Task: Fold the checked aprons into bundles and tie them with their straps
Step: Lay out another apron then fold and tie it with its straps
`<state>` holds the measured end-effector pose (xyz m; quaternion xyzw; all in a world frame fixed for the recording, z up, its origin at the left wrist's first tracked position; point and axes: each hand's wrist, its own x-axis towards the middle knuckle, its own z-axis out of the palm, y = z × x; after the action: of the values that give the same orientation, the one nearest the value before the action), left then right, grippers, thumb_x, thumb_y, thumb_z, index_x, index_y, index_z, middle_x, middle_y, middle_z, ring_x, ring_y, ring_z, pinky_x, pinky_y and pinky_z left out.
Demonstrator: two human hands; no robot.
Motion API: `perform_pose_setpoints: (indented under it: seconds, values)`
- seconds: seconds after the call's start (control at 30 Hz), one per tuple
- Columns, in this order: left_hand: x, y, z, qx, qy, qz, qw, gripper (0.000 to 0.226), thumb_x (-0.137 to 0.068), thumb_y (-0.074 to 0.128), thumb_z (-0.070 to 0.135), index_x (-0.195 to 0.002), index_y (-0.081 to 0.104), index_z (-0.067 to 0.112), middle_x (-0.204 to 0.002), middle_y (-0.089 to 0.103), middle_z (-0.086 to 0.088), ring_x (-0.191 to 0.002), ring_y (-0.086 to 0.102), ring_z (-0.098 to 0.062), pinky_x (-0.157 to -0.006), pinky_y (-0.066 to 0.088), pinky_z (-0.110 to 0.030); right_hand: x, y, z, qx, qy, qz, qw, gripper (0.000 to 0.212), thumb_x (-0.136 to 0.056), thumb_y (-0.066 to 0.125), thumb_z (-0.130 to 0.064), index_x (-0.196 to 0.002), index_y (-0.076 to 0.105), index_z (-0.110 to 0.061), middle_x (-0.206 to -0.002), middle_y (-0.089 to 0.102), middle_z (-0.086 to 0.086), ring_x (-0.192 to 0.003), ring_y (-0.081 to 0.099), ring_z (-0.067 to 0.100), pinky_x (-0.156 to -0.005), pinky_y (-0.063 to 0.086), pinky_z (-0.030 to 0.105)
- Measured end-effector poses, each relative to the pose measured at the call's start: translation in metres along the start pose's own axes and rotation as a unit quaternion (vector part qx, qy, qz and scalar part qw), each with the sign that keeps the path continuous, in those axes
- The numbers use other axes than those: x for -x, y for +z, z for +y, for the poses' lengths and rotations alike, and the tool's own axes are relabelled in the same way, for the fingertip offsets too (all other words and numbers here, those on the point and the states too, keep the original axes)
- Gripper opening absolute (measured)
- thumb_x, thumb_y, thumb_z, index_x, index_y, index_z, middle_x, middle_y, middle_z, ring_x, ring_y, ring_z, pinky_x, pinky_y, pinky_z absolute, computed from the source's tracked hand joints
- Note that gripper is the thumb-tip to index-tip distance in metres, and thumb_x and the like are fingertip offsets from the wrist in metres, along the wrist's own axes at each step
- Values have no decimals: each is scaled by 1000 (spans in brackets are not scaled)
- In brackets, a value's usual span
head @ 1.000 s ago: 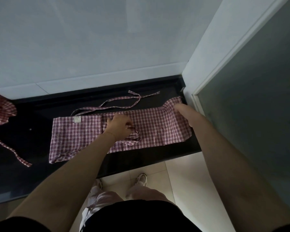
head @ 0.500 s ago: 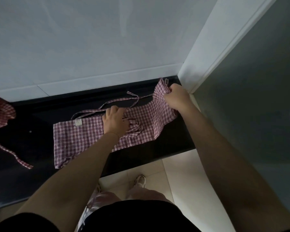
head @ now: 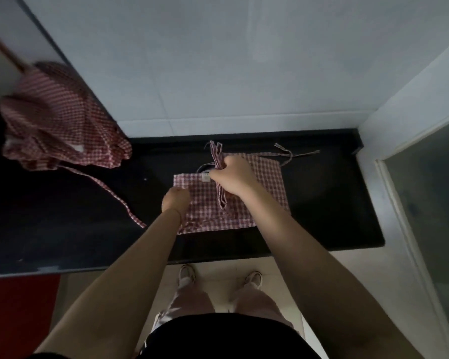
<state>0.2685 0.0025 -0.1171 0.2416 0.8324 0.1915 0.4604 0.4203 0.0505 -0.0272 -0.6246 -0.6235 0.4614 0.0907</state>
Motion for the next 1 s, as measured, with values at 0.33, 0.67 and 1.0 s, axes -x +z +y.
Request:
perform_pose_setpoints:
  seconds: [0.33,0.67,1.0]
  values:
    - [-18,-35,-16,146,-40,-125,981,32,-96,51,37,-99,69,10,-96,63,-8,-84,56,-23,-87,53,-41,-31,121,0,85,34,-17,996,19,-96,59,-29,-105,61,-13,-87,63,-3,-76,62,12,-62,48,24]
    - [-29,-29,-16,-121,68,-81,987,20,-96,51,18,-112,59,7,-106,63,-9,-84,59,-18,-72,49,-31,-22,96,4,93,39,-29,994,11,-99,53,-19,-101,62,-14,-88,67,3,-74,67,17,-67,60,36]
    - [-8,35,-33,-359,507,34,783,58,-95,36,36,-149,35,15,-157,32,-9,-149,20,-28,-122,13,-52,-24,36,96,298,-206,318,876,26,-89,52,-6,-114,60,-5,-119,61,11,-120,54,27,-107,42,43]
